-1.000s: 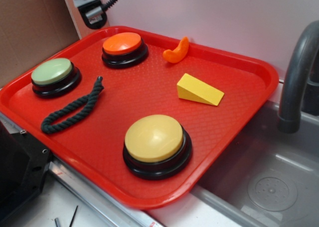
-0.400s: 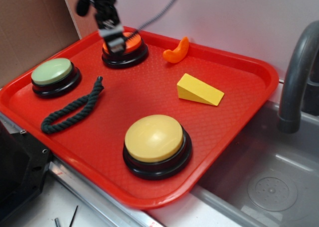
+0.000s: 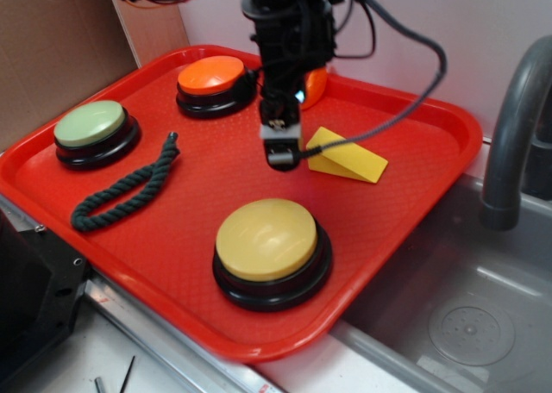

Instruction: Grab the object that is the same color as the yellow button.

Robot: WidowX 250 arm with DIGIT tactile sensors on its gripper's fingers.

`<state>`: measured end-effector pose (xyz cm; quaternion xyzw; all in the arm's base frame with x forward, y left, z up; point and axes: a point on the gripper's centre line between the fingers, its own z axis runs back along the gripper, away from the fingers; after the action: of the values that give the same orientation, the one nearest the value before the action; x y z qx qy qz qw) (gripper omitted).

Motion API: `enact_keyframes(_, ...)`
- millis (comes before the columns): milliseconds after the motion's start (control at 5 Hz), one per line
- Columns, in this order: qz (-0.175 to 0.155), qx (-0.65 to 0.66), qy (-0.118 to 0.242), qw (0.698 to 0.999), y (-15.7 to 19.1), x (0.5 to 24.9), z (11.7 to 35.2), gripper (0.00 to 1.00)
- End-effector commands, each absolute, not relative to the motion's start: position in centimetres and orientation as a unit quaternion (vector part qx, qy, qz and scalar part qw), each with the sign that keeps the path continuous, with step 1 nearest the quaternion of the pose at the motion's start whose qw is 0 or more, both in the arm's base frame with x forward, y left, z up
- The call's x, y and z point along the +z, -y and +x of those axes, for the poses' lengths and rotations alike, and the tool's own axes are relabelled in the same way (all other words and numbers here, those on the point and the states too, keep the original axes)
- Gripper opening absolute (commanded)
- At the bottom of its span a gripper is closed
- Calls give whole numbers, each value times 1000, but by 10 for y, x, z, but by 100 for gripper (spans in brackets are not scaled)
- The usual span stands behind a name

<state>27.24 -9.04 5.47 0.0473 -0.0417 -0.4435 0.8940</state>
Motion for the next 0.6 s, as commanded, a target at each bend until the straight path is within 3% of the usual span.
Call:
enact_keyframes(0,63,-472,87,875,117,67,296,100)
enact_keyframes(200,44,-496,81,863,121,56,305,100)
enact_keyframes(400,10,-531,58,846,125,59,296,100)
